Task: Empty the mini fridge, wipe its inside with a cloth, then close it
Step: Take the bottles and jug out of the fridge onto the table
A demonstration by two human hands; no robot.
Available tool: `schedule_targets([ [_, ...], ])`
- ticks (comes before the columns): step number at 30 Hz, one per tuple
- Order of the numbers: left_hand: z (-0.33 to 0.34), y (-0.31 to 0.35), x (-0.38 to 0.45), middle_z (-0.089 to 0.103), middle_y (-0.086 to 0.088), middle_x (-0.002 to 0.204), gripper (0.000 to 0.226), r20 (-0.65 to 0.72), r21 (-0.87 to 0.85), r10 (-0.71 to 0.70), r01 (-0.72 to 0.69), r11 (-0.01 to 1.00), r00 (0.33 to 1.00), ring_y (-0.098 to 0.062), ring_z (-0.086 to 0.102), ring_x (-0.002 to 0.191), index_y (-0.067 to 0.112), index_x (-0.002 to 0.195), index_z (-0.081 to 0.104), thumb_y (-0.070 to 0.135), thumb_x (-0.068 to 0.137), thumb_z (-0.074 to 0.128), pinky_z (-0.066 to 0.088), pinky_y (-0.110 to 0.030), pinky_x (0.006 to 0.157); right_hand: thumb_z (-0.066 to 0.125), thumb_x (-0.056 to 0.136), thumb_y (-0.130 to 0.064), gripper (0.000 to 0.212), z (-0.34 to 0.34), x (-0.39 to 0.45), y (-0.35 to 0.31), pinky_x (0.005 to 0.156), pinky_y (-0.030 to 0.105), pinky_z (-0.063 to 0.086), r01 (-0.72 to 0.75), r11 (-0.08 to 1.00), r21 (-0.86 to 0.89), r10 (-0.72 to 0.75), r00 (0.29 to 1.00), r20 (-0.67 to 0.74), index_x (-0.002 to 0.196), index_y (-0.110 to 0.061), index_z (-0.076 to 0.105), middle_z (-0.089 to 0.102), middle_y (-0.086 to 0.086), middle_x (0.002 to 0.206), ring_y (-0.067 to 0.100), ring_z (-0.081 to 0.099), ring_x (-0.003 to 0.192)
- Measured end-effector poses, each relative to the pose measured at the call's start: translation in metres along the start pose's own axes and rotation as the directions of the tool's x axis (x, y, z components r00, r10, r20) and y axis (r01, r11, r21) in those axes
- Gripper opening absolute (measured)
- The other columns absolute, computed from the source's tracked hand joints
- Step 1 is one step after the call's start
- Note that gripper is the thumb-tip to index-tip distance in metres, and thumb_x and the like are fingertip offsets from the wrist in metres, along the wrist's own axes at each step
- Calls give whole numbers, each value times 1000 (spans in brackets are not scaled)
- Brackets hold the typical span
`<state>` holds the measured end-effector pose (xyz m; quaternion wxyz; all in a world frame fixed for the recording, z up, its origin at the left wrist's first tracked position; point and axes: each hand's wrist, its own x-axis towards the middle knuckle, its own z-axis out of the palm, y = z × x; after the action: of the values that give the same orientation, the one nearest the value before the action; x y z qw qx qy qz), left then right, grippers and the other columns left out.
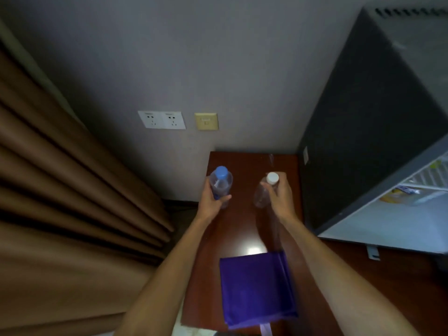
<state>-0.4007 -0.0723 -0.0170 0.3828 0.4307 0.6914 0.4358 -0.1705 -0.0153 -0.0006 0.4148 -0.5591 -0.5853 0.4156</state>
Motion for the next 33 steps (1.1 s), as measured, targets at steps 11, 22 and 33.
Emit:
schedule_targets([
  [11,28,-19,36,63,-4,142,82,70,17,-57,56,998,996,-24,63,133,28,143,48,11,78,95,53,-50,118,92,80,-29,67,-1,15,27,104,46,51,-84,984,-154,86,996,5,134,-20,54,62,7,129,30,60,123],
  [22,41,-25,-122,65,-12,114,40,-127,-38,-188,184,982,974,-39,67,107,19,110,56,28,89,89,55,-43,95,84,89,-35,64,-58,-162,73,110,37,52,-364,917,164,382,919,-96,143,-33,49,57,-5,147,14,57,136],
  [33,265,84,-188,70,-12,118,54,578,-97,-37,113,989,815,-36,73,104,14,125,60,25,85,94,63,-57,98,71,86,-68,74,-280,-178,143,113,52,52,-395,841,369,537,684,-494,141,-22,55,66,8,134,25,66,125],
])
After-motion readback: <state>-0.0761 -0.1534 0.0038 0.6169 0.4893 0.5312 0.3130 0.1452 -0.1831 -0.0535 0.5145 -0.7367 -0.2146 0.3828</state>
